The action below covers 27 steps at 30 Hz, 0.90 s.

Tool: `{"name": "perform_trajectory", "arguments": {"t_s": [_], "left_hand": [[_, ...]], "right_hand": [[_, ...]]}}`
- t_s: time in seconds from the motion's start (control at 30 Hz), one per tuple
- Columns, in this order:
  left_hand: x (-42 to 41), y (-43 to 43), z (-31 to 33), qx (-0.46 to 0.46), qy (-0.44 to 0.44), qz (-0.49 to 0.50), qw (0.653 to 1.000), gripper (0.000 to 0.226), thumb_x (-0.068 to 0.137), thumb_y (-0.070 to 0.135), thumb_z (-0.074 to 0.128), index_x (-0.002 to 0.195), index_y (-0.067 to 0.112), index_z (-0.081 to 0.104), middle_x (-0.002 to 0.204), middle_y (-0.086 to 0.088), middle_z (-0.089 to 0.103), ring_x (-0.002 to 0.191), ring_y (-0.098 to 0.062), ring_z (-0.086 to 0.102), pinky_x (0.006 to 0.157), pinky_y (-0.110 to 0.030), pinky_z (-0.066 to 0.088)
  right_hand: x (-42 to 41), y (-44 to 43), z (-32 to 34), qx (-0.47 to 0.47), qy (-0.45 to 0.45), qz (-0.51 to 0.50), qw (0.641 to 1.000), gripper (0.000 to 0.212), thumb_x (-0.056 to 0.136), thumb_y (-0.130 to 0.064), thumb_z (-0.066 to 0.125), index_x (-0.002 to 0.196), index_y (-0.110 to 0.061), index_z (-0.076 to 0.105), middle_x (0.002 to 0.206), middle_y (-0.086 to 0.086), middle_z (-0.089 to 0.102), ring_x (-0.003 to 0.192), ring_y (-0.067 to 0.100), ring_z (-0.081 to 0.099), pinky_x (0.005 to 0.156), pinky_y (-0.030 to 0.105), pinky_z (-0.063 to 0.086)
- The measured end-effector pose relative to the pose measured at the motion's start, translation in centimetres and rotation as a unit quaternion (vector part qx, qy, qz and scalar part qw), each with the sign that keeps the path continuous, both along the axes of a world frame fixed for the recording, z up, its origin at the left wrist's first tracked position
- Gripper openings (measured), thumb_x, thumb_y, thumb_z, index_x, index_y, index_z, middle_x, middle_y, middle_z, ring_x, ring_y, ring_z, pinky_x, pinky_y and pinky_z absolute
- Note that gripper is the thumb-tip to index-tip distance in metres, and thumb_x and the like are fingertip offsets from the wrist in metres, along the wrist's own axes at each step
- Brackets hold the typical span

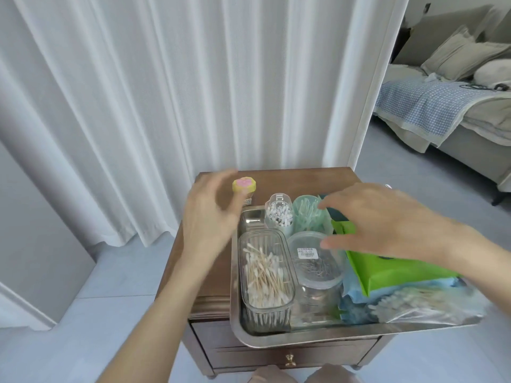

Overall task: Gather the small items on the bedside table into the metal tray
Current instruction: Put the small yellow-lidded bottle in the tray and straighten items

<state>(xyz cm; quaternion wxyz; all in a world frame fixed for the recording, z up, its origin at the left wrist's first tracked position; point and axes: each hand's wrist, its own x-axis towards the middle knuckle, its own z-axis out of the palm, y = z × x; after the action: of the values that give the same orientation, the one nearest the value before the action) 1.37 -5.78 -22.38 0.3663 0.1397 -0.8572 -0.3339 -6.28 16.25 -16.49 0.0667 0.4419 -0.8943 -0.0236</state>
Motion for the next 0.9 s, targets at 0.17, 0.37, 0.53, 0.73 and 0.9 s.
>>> {"name": "perform_trajectory", "arguments": {"t_s": [0.17, 0.37, 0.53, 0.73, 0.9], "left_hand": [[-9.4, -5.2, -3.7, 0.020, -0.205, -0.067, 0.976, 0.075, 0.080, 0.014, 0.071, 0.145, 0.022, 0.034, 0.135, -0.014, 0.053, 0.127, -0.032, 0.046, 0.102, -0.034, 0.036], [-9.0, -5.2, -3.1, -0.007, -0.071, 0.033, 0.997, 0.049, 0.075, 0.030, 0.076, 0.121, 0.020, 0.060, 0.108, -0.014, 0.070, 0.102, -0.035, 0.061, 0.086, -0.039, 0.050], [-3.8, -2.0, -1.4, -0.083, -0.102, -0.008, 0.991, 0.059, 0.060, 0.053, 0.079, 0.106, 0.022, 0.061, 0.098, -0.006, 0.069, 0.092, -0.029, 0.063, 0.081, -0.042, 0.051], [-3.3, -1.1, -2.4, -0.055, -0.254, -0.052, 0.964, 0.058, 0.069, 0.063, 0.068, 0.112, 0.023, 0.062, 0.104, -0.006, 0.067, 0.099, -0.025, 0.060, 0.080, -0.035, 0.046], [-3.6, -1.1, -2.3, 0.003, -0.277, -0.075, 0.958, 0.050, 0.091, 0.050, 0.052, 0.130, 0.020, 0.053, 0.116, -0.004, 0.067, 0.111, -0.023, 0.060, 0.086, -0.025, 0.046]], "right_hand": [[1.3, 1.6, 0.4, -0.118, 0.028, -0.029, 0.992, 0.050, 0.078, -0.063, 0.049, 0.122, -0.040, 0.055, 0.120, -0.015, 0.063, 0.108, 0.015, 0.059, 0.080, 0.028, 0.041], [2.6, 4.7, -1.6, -0.210, 0.069, -0.058, 0.974, 0.033, 0.076, -0.054, 0.063, 0.096, -0.029, 0.072, 0.088, -0.008, 0.075, 0.074, 0.023, 0.072, 0.055, 0.033, 0.053], [4.2, 5.2, -3.4, -0.210, 0.097, -0.034, 0.972, 0.037, 0.078, -0.046, 0.049, 0.091, -0.021, 0.073, 0.084, -0.005, 0.074, 0.073, 0.024, 0.070, 0.063, 0.028, 0.052], [6.9, 3.4, -8.5, -0.135, 0.088, 0.055, 0.985, 0.044, 0.072, -0.043, 0.050, 0.094, -0.015, 0.076, 0.094, -0.001, 0.076, 0.095, 0.019, 0.071, 0.101, 0.037, 0.033], [8.4, 2.4, -11.2, -0.157, 0.098, 0.033, 0.982, 0.050, 0.070, -0.038, 0.047, 0.098, -0.009, 0.076, 0.097, 0.004, 0.076, 0.094, 0.020, 0.072, 0.100, 0.037, 0.034]]}}
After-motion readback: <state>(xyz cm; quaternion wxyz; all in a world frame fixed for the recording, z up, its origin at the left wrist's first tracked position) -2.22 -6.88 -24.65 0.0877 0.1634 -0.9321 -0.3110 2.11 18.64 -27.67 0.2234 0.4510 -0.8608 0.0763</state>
